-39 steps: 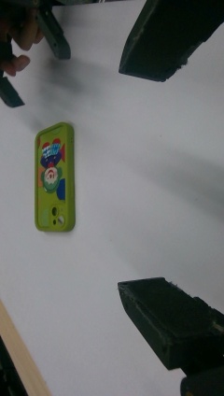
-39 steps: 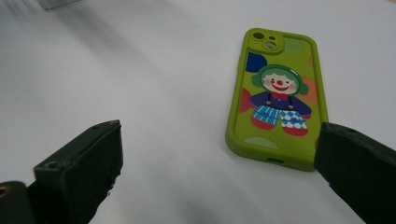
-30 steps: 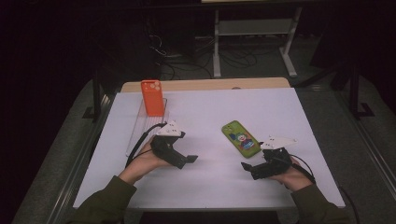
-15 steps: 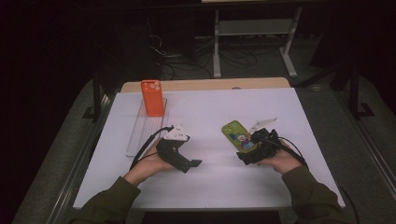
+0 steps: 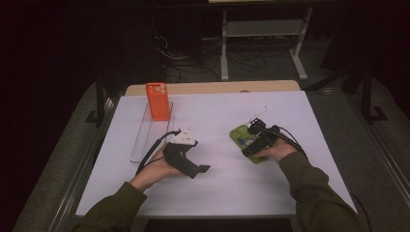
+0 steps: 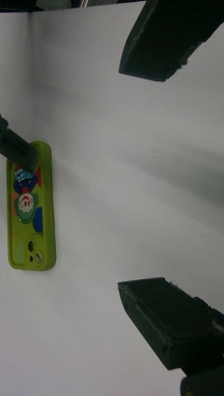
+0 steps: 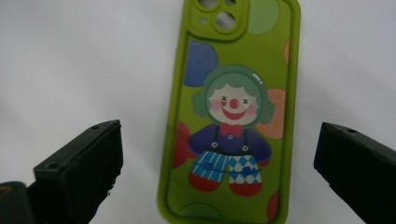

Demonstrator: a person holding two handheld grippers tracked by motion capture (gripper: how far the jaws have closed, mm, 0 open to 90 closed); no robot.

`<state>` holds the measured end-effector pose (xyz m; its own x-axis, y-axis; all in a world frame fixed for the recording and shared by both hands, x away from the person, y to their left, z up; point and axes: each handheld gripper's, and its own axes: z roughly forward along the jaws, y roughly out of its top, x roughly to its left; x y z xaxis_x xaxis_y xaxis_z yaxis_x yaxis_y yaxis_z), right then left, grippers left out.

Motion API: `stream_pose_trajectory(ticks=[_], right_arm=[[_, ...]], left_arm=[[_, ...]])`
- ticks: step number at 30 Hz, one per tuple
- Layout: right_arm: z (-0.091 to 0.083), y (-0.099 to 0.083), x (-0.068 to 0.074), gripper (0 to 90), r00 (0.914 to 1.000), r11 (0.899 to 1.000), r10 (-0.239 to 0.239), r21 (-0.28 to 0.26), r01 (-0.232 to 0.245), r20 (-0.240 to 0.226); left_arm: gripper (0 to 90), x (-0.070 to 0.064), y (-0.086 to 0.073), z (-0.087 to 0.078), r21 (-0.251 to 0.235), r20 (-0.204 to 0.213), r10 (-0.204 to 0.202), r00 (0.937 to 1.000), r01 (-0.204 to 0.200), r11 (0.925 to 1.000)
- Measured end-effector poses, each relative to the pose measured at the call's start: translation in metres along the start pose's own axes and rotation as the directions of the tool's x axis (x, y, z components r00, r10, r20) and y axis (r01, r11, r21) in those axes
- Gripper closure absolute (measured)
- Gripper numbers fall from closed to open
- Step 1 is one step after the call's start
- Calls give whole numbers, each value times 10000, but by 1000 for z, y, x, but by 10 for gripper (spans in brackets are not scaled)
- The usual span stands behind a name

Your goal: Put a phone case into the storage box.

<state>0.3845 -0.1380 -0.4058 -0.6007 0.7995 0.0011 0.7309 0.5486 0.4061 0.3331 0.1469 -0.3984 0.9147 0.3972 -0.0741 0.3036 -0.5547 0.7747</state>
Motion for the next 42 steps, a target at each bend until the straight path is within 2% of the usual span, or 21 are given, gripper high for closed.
stream_pose_trajectory(ticks=[1, 7, 16, 25, 29, 34, 42], right_arm=[[0, 0, 0, 9, 10000, 10000, 0, 0, 0, 0], [17, 9, -9, 9, 9991, 9947, 415, 944, -419, 57], [30, 14, -10, 12, 9986, 9828, 516, 1766, -532, 138], [35, 16, -13, 64, 9970, 9724, 766, 2216, -731, -69], [35, 17, -14, 75, 9969, 9710, 792, 2265, -766, -25], [33, 18, -15, 145, 9967, 9701, 815, 2296, -790, -14], [34, 21, -15, 150, 9977, 9653, 678, 2531, -651, -18]], left_arm=[[0, 0, 0, 0, 0, 0, 0, 10000, 0, 10000], [0, 0, 0, 0, 27, 73, -25, 10000, 25, 10000], [0, -1, 0, 0, 16, 116, -92, 9999, 92, 10000], [0, 0, 0, -1, 31, 111, -71, 9999, 71, 10000], [0, 1, 0, -1, 37, 102, -76, 9999, 75, 10000], [0, 0, 0, 0, 18, 107, -100, 9999, 100, 9999], [0, 0, -1, -1, 20, 94, -106, 9999, 106, 9999]])
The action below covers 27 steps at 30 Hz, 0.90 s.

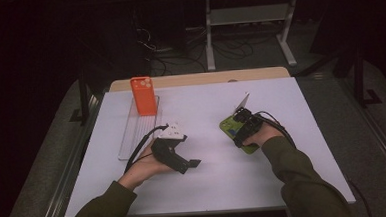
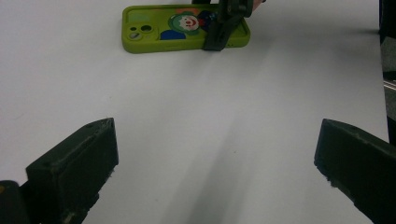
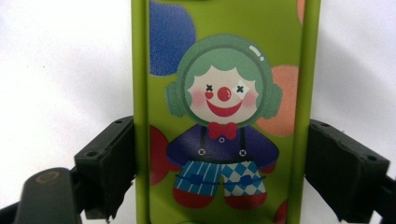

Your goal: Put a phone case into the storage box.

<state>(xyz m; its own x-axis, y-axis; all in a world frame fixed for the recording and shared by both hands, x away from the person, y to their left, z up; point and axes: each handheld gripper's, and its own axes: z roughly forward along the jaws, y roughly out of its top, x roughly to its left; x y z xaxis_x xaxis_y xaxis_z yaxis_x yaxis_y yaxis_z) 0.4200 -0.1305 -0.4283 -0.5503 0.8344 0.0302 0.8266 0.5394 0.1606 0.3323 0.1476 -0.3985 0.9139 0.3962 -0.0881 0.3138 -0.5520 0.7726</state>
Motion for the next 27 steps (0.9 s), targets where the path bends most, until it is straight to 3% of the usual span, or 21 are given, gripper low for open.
stream_pose_trajectory(ticks=[7, 19, 22, 25, 27], right_arm=[[-1, 0, -1, 160, 10000, 10000, -7, -5, 7, -12], [-15, -10, -6, 161, 9949, 9950, -805, -647, 766, -603], [-19, -13, -5, 161, 9900, 9899, -1233, -791, 1178, -685], [-25, -17, -2, 161, 9758, 9766, -2023, -914, 1947, -833], [-27, -17, -1, 160, 9713, 9714, -2266, -899, 2199, -719]], left_arm=[[0, 0, 0, 0, -27, 9, -5, 10000, 5, 10000], [0, 1, 2, -1, 84, 65, 35, 10000, -35, 10000], [0, 0, 4, -1, 294, 91, 283, 9996, -286, 9992], [0, 1, 8, -3, 515, 68, 638, 9979, -640, 9966], [0, 3, 9, -4, 514, 25, 715, 9974, -715, 9961]])
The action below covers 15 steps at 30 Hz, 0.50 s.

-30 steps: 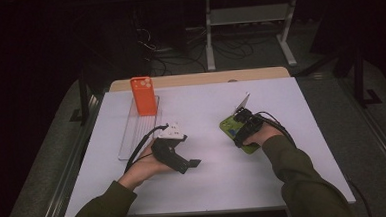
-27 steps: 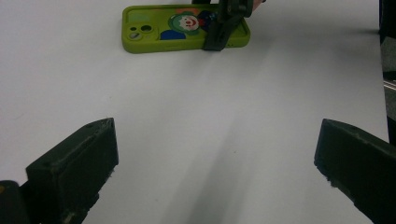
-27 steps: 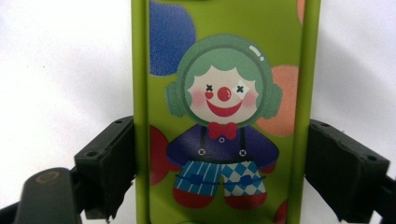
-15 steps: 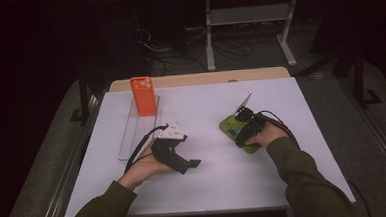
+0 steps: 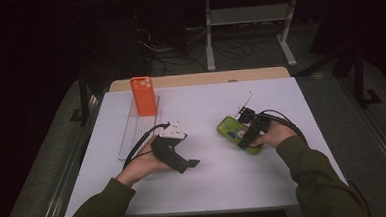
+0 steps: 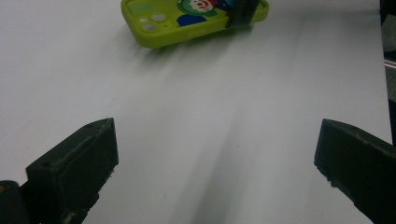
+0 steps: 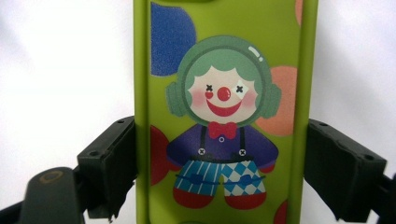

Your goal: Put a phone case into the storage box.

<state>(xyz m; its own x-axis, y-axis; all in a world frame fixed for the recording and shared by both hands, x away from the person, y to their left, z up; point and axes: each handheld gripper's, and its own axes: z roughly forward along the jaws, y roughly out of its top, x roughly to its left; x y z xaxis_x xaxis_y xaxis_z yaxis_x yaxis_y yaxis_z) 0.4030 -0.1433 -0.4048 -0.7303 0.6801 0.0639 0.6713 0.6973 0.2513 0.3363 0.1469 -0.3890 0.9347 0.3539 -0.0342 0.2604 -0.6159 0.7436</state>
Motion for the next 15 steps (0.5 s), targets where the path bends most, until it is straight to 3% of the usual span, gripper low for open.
stream_pose_trajectory(ticks=[1, 2, 4, 7, 8, 9, 10, 11, 13, 14, 15], right_arm=[[-5, 0, 2, 160, 9992, 9992, -392, 0, 392, -42], [-5, 0, 2, 160, 9992, 9992, -392, 0, 392, -42], [-13, 0, 6, 160, 9926, 9927, -1204, -139, 1202, -165], [-17, -1, 9, 160, 9857, 9862, -1648, -188, 1642, -342], [-20, -1, 12, 160, 9801, 9810, -1933, -243, 1923, -457], [-20, -1, 12, 160, 9801, 9810, -1933, -243, 1923, -457], [-23, -1, 15, 160, 9727, 9750, -2214, -372, 2193, -690], [-23, -1, 15, 160, 9727, 9750, -2214, -372, 2193, -690], [-25, 0, 18, 160, 9640, 9668, -2544, -452, 2515, -773], [-26, 1, 22, 160, 9526, 9553, -2944, -525, 2910, -773], [-27, 1, 25, 160, 9467, 9496, -3123, -528, 3088, -786]], left_arm=[[0, 1, 1, 0, -18, -15, -19, 10000, 19, 10000], [0, 2, 1, -2, -4, -3, 36, 10000, -36, 10000], [0, 3, 3, -4, -100, 2, 261, 9997, -261, 9996], [0, 3, 5, -6, -111, 53, 220, 9997, -219, 9997], [0, 3, 5, -6, -117, 41, 287, 9996, -287, 9995], [0, 4, 7, -7, -48, 27, 422, 9991, -422, 9991], [0, 3, 8, -7, -49, 87, 430, 9990, -430, 9991], [0, 4, 9, -7, -17, 117, 481, 9988, -481, 9988], [0, 4, 12, -8, 62, 164, 623, 9979, -624, 9980], [0, 5, 16, -9, 72, 161, 778, 9968, -779, 9969], [0, 6, 17, -10, 91, 158, 861, 9962, -863, 9962]])
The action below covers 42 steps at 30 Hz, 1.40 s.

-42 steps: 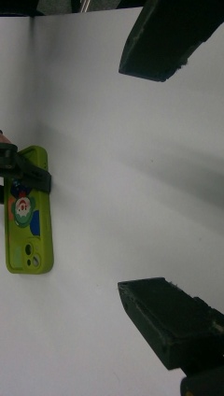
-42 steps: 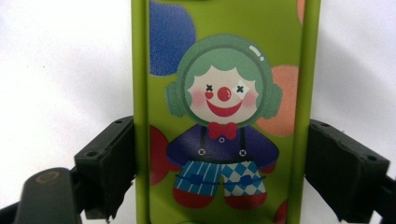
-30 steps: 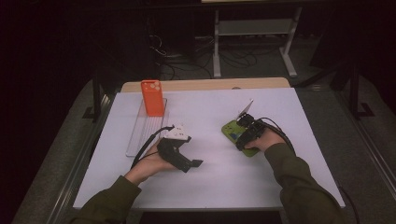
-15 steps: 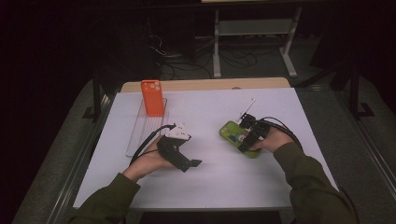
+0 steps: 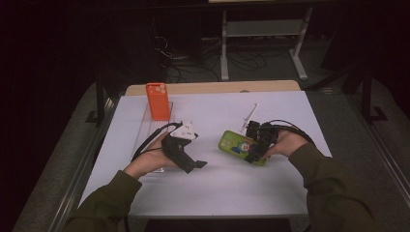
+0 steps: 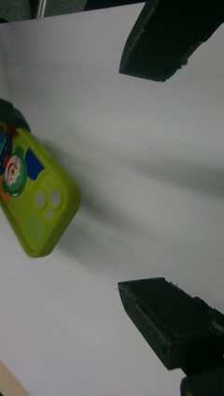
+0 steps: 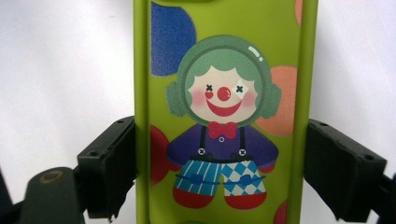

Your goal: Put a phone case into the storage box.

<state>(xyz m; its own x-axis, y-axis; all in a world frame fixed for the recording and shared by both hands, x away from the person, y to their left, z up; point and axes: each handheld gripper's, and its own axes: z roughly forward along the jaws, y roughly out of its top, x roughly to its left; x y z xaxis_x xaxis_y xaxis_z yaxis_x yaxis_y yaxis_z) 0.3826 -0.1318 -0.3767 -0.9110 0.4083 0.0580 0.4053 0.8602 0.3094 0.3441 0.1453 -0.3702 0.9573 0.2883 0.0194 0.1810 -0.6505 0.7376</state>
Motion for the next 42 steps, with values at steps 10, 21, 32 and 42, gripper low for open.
stream_pose_trajectory(ticks=[10, 21, 32, 42], right_arm=[[-1, 15, 15, 160, 9906, 9915, -1301, -37, 1301, -425], [1, 31, 31, 160, 9627, 9662, -2574, -105, 2574, -831], [1, 46, 46, 160, 9386, 9446, -3279, -196, 3278, -1076], [-2, 49, 50, 159, 9293, 9361, -3518, -378, 3497, -1128]], left_arm=[[0, 9, 7, 0, 233, 591, 698, 9958, -712, 9972], [0, 11, 11, 4, 252, 1383, 1325, 9815, -1372, 9902], [0, 0, 12, 24, 626, 2119, 1598, 9641, -1766, 9823], [82, -3, 13, 31, 921, 2216, 1562, 9625, -1801, 9793]])
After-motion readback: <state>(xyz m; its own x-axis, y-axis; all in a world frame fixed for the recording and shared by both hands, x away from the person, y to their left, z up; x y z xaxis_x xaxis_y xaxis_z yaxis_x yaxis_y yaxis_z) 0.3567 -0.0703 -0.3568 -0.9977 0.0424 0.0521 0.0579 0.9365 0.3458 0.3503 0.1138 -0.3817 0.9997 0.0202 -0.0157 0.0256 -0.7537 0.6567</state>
